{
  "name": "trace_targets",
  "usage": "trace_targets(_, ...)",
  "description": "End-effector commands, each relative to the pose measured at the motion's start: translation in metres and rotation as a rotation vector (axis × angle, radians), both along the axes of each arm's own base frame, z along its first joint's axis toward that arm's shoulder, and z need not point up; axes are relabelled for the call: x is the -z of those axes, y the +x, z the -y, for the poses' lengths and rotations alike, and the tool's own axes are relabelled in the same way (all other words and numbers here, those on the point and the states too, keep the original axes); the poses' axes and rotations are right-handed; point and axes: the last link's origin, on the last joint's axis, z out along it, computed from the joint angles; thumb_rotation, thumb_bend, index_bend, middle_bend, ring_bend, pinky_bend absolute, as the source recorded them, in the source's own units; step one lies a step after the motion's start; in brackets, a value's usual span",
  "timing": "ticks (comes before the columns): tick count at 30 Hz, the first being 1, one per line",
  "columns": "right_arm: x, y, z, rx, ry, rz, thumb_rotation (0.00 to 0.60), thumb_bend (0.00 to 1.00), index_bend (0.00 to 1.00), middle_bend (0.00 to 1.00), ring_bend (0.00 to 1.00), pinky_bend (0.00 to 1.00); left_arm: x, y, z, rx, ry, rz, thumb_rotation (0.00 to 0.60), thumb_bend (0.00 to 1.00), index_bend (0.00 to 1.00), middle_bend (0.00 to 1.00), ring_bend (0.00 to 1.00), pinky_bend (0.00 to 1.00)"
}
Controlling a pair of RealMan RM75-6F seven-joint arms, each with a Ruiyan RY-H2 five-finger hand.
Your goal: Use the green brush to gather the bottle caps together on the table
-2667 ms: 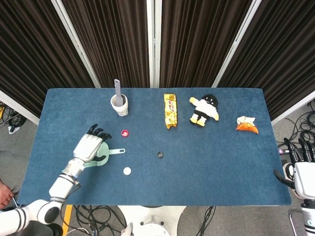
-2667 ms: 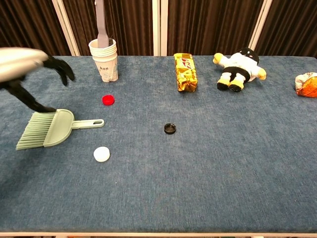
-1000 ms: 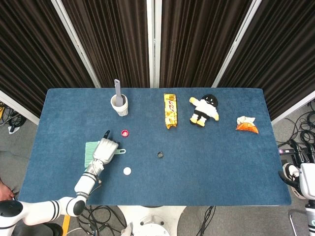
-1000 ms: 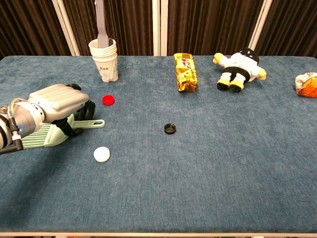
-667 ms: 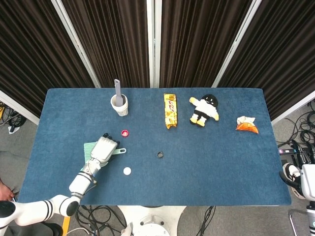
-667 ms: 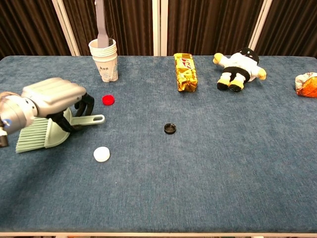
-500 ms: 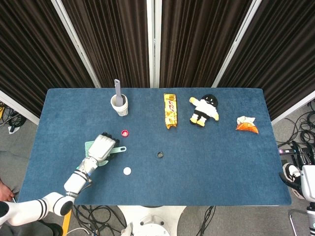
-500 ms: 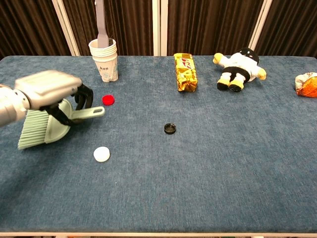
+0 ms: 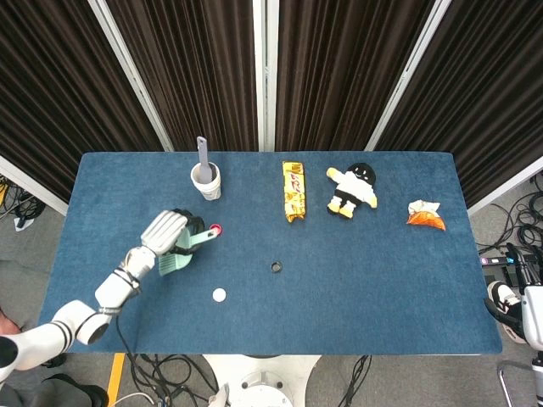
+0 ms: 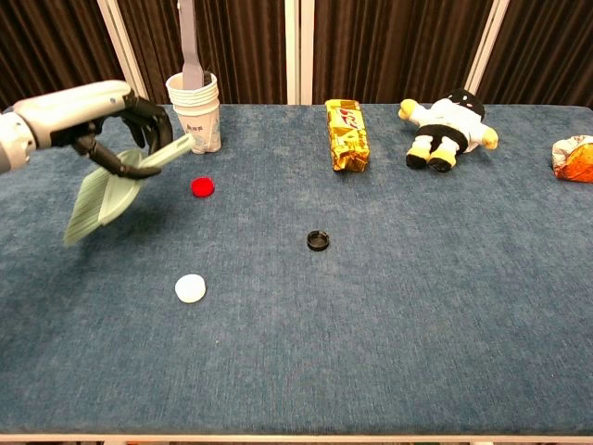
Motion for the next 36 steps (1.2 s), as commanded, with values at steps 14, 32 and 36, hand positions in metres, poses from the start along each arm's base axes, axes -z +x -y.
trace_targets(14, -0.002, 0.009, -0.002, 0.014, -0.008, -0.03, 0.6, 0.08, 0.02, 0.22, 0.0, 0.04, 0.047, 0.047, -0.054, 0.018, -0.104, 0.165, 0.6, 0.37, 0.49, 0.56, 0.4, 0.4)
trace_targets(32, -0.005, 0.013, -0.007, 0.027, -0.015, -0.036, 0.6, 0.08, 0.02, 0.23, 0.0, 0.04, 0.067, 0.062, -0.061, -0.008, -0.176, 0.164, 0.6, 0.37, 0.49, 0.56, 0.4, 0.4)
trace_targets(36, -0.004, 0.013, -0.007, 0.028, -0.017, -0.035, 0.6, 0.08, 0.02, 0.23, 0.0, 0.04, 0.074, 0.075, -0.054, 0.018, -0.229, 0.225, 0.6, 0.37, 0.49, 0.56, 0.4, 0.4)
